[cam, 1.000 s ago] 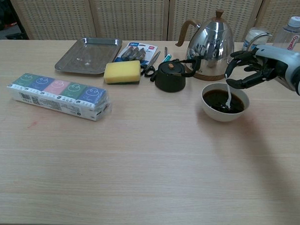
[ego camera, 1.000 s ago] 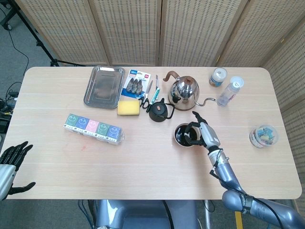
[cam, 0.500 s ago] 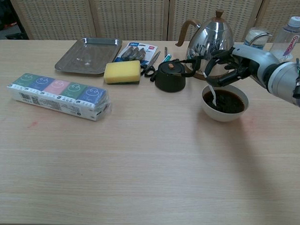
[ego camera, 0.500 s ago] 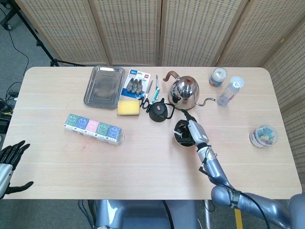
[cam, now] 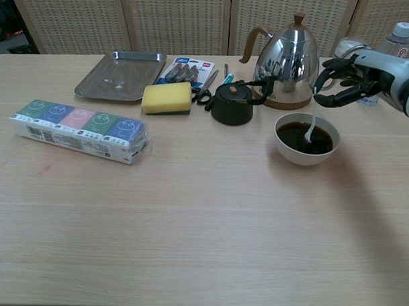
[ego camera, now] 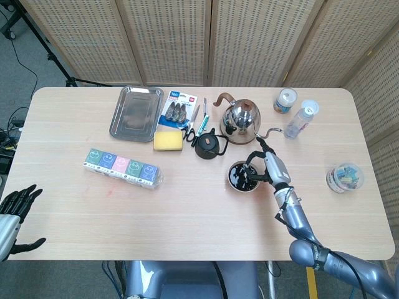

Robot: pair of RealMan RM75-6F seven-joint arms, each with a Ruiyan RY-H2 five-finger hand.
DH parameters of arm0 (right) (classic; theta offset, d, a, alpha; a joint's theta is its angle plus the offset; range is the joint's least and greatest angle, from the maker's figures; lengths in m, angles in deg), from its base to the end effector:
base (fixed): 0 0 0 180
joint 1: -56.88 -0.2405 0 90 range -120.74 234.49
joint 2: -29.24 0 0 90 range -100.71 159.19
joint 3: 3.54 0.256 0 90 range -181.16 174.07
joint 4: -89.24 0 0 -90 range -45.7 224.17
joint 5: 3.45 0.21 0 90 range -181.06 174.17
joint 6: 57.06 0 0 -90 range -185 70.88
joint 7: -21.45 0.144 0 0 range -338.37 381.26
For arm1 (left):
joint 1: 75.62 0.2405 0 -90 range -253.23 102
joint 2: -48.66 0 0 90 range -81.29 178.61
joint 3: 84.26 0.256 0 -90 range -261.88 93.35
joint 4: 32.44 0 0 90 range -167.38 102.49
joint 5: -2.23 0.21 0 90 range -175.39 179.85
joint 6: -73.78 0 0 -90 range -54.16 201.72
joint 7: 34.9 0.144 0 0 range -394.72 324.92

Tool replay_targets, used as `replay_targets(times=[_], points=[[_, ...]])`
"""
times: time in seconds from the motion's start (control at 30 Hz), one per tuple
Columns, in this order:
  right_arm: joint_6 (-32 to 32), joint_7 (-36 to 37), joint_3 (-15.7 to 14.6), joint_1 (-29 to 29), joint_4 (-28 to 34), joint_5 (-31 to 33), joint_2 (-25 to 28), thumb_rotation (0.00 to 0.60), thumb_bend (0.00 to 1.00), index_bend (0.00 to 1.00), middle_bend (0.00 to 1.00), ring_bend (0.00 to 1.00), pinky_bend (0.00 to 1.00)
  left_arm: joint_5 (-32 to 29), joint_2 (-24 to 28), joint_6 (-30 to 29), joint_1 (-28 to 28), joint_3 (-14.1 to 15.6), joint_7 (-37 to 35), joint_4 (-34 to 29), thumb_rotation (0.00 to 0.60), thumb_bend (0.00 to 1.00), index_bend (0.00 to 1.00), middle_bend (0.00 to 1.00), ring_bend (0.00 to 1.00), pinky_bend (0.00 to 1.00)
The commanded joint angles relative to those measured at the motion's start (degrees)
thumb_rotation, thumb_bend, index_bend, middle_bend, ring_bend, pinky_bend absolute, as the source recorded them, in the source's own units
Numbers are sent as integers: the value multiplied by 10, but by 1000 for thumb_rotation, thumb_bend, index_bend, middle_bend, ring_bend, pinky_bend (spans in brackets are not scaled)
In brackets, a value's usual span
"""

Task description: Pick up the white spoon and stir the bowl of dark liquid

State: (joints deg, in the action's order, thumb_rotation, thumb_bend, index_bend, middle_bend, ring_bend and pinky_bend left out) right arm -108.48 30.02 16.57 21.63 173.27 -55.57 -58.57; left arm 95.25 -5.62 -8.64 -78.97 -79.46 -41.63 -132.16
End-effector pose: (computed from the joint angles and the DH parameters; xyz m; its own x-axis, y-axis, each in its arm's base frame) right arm -0.1921 -0.3605 0.0116 -0.2575 -0.2910 0.9214 -0.9663 0.0825 -0.2440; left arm -0.3002 0.1410 0.1718 0.3360 0.1969 0.9211 0.9419 -0.0683 -0.3290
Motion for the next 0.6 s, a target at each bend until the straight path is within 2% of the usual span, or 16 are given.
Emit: replay_targets(times=[0.03,0.23,0.6], points=[[-1,11,-9,14,21,-13,18,600,569,621,0,0,0,1,-1,0,0,1,3,-1,600,0,0,0,0,0],[9,16,-28,24,56,-35,39,600,569,621,0,0,0,2,-2,-2,1,1,5,-1,600,0,0,0,0,0],[19,6,-22,-10,26,-32,-15,600,569,621,0,0,0,-1,3,-5,1,-1,-12,3,600,0,0,0,0,0]])
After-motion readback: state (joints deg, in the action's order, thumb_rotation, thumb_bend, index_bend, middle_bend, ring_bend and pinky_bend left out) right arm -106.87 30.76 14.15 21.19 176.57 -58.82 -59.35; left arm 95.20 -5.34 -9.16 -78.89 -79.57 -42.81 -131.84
